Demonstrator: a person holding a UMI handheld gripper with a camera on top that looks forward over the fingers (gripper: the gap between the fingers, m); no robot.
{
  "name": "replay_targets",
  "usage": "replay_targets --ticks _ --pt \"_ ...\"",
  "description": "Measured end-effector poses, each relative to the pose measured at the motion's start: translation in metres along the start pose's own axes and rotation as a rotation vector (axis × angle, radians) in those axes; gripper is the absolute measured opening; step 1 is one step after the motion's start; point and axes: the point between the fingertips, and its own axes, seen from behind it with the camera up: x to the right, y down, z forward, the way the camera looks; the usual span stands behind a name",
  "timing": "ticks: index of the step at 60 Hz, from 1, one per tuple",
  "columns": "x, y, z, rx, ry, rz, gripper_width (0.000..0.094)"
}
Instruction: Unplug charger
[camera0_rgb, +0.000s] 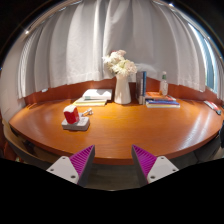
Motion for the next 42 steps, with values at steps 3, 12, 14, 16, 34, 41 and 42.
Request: replay_targets --ticks 3,12,14,16,34,41,42 --pt "-0.025 0.007 0.011 -0.022 -0.035 -0.005 0.0725" --pt "-0.096 0.009 0.049 -0.068 -0.120 -0.039 0.0739" --pt "-0.106 0.006 0.058 -0.076 -0.133 -0.044 0.0739" --pt "-0.115 0.000 0.069 -0.075 -0.137 -0.047 0.0737" --pt "-0.137 -0.059 0.182 -0.023 -0.090 -0.066 0.0734" --pt "-0.140 -0.067 0.209 -0.021 -0.079 -0.079 0.0616" --pt "-0.137 -0.067 0.211 -0.026 -0.068 -0.083 0.0564"
